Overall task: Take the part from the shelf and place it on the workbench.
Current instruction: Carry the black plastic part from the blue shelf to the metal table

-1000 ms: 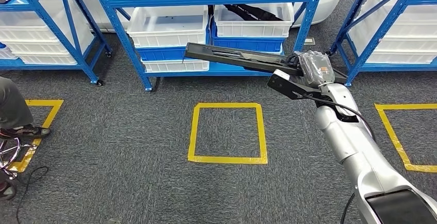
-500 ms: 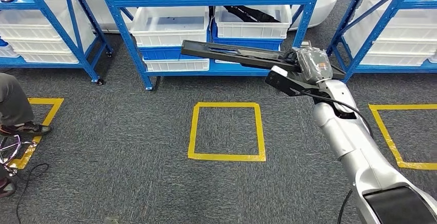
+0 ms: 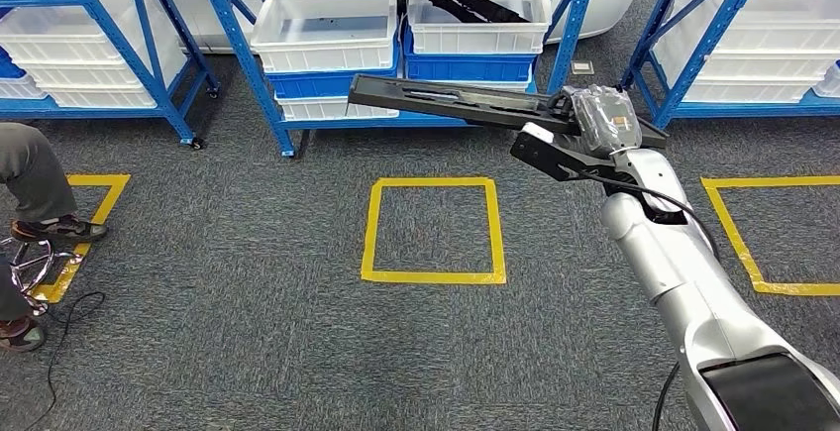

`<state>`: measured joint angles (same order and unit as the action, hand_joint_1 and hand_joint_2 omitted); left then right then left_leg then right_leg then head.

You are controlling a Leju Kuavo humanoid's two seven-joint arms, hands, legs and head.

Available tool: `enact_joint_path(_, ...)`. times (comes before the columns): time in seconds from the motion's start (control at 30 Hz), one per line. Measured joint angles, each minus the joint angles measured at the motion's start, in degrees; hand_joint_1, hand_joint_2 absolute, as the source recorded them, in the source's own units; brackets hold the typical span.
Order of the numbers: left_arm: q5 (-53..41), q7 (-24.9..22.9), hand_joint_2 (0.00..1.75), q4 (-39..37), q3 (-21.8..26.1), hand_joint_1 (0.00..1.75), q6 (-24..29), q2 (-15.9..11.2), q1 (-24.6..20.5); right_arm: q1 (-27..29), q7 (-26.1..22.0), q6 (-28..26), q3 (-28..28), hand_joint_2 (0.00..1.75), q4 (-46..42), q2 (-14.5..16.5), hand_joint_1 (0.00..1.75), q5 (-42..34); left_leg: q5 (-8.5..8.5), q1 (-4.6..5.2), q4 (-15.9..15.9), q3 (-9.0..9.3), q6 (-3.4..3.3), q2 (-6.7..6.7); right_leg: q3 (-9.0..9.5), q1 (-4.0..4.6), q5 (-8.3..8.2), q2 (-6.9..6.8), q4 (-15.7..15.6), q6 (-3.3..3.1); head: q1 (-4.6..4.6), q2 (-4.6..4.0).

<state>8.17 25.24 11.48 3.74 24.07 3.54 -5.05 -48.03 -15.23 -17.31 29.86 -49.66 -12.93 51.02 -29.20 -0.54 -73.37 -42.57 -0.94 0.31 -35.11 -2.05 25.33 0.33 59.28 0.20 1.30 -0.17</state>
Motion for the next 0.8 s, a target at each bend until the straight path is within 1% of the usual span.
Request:
enact_joint_path(0.03,0.0,0.0,1.75,0.0,0.0,0.0,0.0,0.0,0.0,-0.1,0.0,0.0,0.0,1.75,0.0,0.0,1.75,0.0,1.48,0.07,3.7,2.52,-0.47,-0.1,-0.06,0.07,-0.14,0.01,0.0,0.04,-0.01,0.0)
enact_joint_path(0.07,0.0,-0.1,1.75,0.0,0.0,0.0,0.0,-0.1,0.0,-0.1,0.0,0.0,0.0,1.75,0.0,0.1,1.75,0.0,2.51,0.19,7.8,5.14,-1.06,-0.24,-0.06,0.03,-0.28,0.02,-0.1,0.17,-0.05,0.0)
enact_joint_path(0.1,0.0,-0.1,1.75,0.0,0.0,0.0,0.0,-0.2,-0.1,-0.3,0.0,0.0,0.0,1.75,0.0,0.1,1.75,0.0,3.26,0.41,11.0,7.13,-1.6,-0.33,-0.05,0.02,-0.46,0.01,-0.2,0.38,-0.12,0.0)
enact_joint_path(0.13,0.0,-0.1,1.75,0.0,0.0,0.0,0.0,-0.2,-0.1,-0.4,0.0,0.0,0.0,1.75,0.1,0.2,1.75,0.0,3.52,0.7,13.0,8.24,-2.0,-0.41,-0.05,-0.1,-0.66,-0.01,-0.4,0.68,-0.06,0.0)
enact_joint_path(0.17,0.0,-0.1,1.75,0.0,0.0,0.0,0.0,-0.3,-0.1,-0.5,0.0,0.0,-0.1,1.75,0.1,0.3,1.75,0.0,3.44,0.99,13.8,8.56,-2.26,-0.4,-0.04,-0.25,-0.9,-0.04,-0.6,1.05,0.0,0.0)
enact_joint_path(0.2,0.0,-0.1,1.75,0.0,0.0,0.0,0.0,-0.3,0.0,-0.6,0.0,0.0,0.0,1.75,0.1,0.4,1.75,0.0,3.74,1.24,14.1,8.55,-2.51,-0.36,0.01,-0.23,-1.18,-0.07,-0.9,1.47,0.12,0.0)
enact_joint_path(0.23,0.0,-0.1,1.75,0.0,0.1,0.0,0.0,-0.4,0.0,-0.6,0.0,0.0,-0.1,1.75,0.1,0.4,1.75,0.0,4.27,1.19,15.0,8.85,-2.79,-0.29,-0.08,-0.13,-1.35,-0.11,-1.1,1.78,0.21,0.0)
enact_joint_path(0.27,0.0,0.0,1.75,0.0,0.1,0.0,0.1,-0.4,-0.1,-0.6,0.0,0.0,-0.1,1.75,0.2,0.4,1.75,0.0,4.92,1.11,15.9,9.18,-3.04,-0.18,-0.36,0.07,-1.21,-0.16,-0.9,1.92,0.14,0.0)
enact_joint_path(0.3,0.0,0.0,1.75,0.0,0.1,0.0,0.1,-0.4,-0.1,-0.8,0.0,0.0,-0.1,1.75,0.2,0.4,1.75,0.0,5.63,1.02,16.9,9.4,-3.32,-0.1,-1.08,0.29,-0.46,-0.22,0.3,1.82,0.07,0.0)
enact_joint_path(0.33,0.0,0.0,1.75,0.0,0.1,0.0,0.0,-0.3,-0.1,-0.9,0.0,0.0,-0.1,1.75,0.2,0.3,1.75,0.0,6.22,0.93,17.6,9.51,-3.4,0.0,-2.36,0.44,0.9,-0.27,2.8,1.49,-0.03,0.0)
enact_joint_path(0.37,0.0,0.0,1.75,0.0,0.1,0.0,0.0,-0.2,-0.2,-1.0,0.0,0.0,-0.1,1.75,0.3,0.2,1.75,0.0,6.52,1.08,17.7,9.28,-3.43,0.02,-4.03,0.46,2.69,-0.29,6.3,1.16,-0.07,0.0)
enact_joint_path(0.4,0.0,0.0,1.75,0.0,0.1,0.0,0.0,-0.1,-0.1,-1.0,0.0,0.0,-0.1,1.75,0.4,0.2,1.75,0.0,6.7,1.18,17.7,8.95,-3.45,0.03,-5.83,0.46,4.41,-0.3,10.4,1.01,-0.08,0.0)
enact_joint_path(0.43,0.0,0.0,1.75,0.0,0.0,0.0,0.0,0.0,-0.1,-0.9,0.0,0.0,-0.1,1.75,0.5,0.1,1.75,0.0,6.83,1.26,17.7,8.7,-3.37,0.03,-7.14,0.45,5.47,-0.29,13.4,1.13,-0.09,0.0)
enact_joint_path(0.47,0.0,0.0,1.75,0.0,0.0,0.0,0.0,0.0,0.0,-0.7,0.0,0.0,-0.1,1.75,0.6,0.1,1.75,0.0,6.96,1.33,17.7,8.5,-3.29,0.01,-7.62,0.44,5.8,-0.3,14.8,1.45,-0.09,0.0)
enact_joint_path(0.5,0.0,0.0,1.75,0.0,0.0,0.0,0.0,0.1,0.0,-0.6,0.0,0.0,-0.1,1.75,0.8,0.1,1.75,0.0,7.06,1.38,17.6,8.35,-3.19,-0.02,-6.68,0.44,5.07,-0.31,13.3,1.96,-0.12,0.0)
enact_joint_path(0.53,0.0,0.0,1.75,0.0,0.0,0.0,0.0,0.1,0.0,-0.5,0.0,0.0,-0.1,1.75,0.8,0.1,1.75,0.0,7.11,1.42,17.5,8.22,-3.08,-0.03,-4.65,0.42,3.75,-0.35,9.8,2.47,-0.11,0.0)
enact_joint_path(0.57,0.0,0.0,1.75,0.0,0.0,0.0,0.0,0.2,0.0,-0.6,0.0,0.0,-0.1,1.75,0.9,0.1,1.75,0.0,7.08,1.48,17.2,8.02,-2.94,-0.04,-2.24,0.38,2.43,-0.45,5.3,2.79,-0.13,0.0)
enact_joint_path(0.6,-0.1,0.0,1.75,0.0,0.0,0.0,0.0,0.2,0.0,-0.6,0.0,0.0,-0.1,1.75,0.9,0.1,1.75,0.0,6.97,1.62,16.7,7.68,-2.73,-0.02,-0.05,0.43,1.23,-0.51,1.4,2.77,-0.12,0.0)
enact_joint_path(0.63,-0.1,0.0,1.75,0.0,0.0,0.0,0.0,0.2,0.0,-0.7,0.0,0.0,-0.1,1.75,0.9,0.2,1.75,0.0,6.88,1.74,16.3,7.32,-2.5,0.0,1.18,0.49,0.57,-0.53,-0.9,2.43,-0.1,0.0)
enact_joint_path(0.67,-0.1,-0.1,1.75,0.0,0.0,0.0,0.0,0.2,0.0,-0.7,0.0,0.0,-0.1,1.75,0.9,0.2,1.75,0.0,6.87,1.81,15.9,6.97,-2.22,0.03,1.62,0.61,0.28,-0.53,-1.9,1.93,-0.09,0.0)
enact_joint_path(0.7,-0.2,-0.1,1.75,0.0,0.1,0.0,0.0,0.2,0.0,-0.7,0.0,0.0,-0.1,1.75,0.9,0.2,1.75,0.0,6.94,1.84,15.7,6.71,-1.95,0.06,1.59,0.74,0.03,-0.45,-1.9,1.44,-0.07,0.0)
enact_joint_path(0.73,-0.2,-0.1,1.75,0.0,0.1,0.0,0.0,0.1,0.0,-0.7,0.0,0.0,-0.1,1.75,0.9,0.2,1.75,-0.1,7.02,1.77,15.6,6.53,-1.73,0.05,1.47,0.56,-0.18,-0.43,-1.9,1.05,-0.09,0.0)
enact_joint_path(0.77,-0.2,-0.1,1.75,0.0,0.1,0.0,0.0,0.1,0.1,-0.7,0.0,0.0,-0.1,1.75,0.9,0.3,1.75,-0.2,6.7,1.68,15.2,6.3,-1.38,-0.04,1.41,0.34,-0.38,-0.42,-2.0,0.73,-0.05,0.0)
enact_joint_path(0.8,-0.2,-0.1,1.75,0.0,0.1,0.0,0.1,0.1,0.1,-0.7,0.0,0.0,-0.1,1.75,0.9,0.3,1.75,-0.3,5.73,1.53,13.9,5.76,-0.93,-0.14,1.4,0.09,-0.54,-0.42,-2.1,0.36,0.06,0.0)
